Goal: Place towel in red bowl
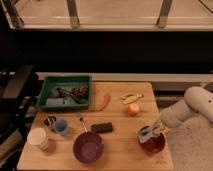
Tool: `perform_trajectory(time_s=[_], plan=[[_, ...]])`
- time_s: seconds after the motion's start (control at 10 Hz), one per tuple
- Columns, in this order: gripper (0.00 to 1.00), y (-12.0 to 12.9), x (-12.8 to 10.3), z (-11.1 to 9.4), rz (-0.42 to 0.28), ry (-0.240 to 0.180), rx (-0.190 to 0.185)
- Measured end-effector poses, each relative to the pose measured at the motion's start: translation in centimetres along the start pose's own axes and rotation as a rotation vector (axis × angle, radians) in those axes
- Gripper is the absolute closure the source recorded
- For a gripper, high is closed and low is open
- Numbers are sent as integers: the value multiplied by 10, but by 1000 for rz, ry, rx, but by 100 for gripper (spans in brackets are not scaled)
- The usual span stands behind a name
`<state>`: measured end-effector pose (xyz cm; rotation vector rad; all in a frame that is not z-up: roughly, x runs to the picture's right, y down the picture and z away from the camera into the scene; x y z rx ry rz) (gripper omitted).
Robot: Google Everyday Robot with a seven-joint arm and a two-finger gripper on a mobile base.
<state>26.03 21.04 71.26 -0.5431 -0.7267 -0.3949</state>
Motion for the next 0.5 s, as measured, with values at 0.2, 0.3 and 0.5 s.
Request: perform_trajectory(time_s=[0.2,0.3,0.5], plan=[[21,13,5,8,35,-28,-5],[20,13,5,6,36,-26,-3],[20,12,5,7,34,-27,-4]])
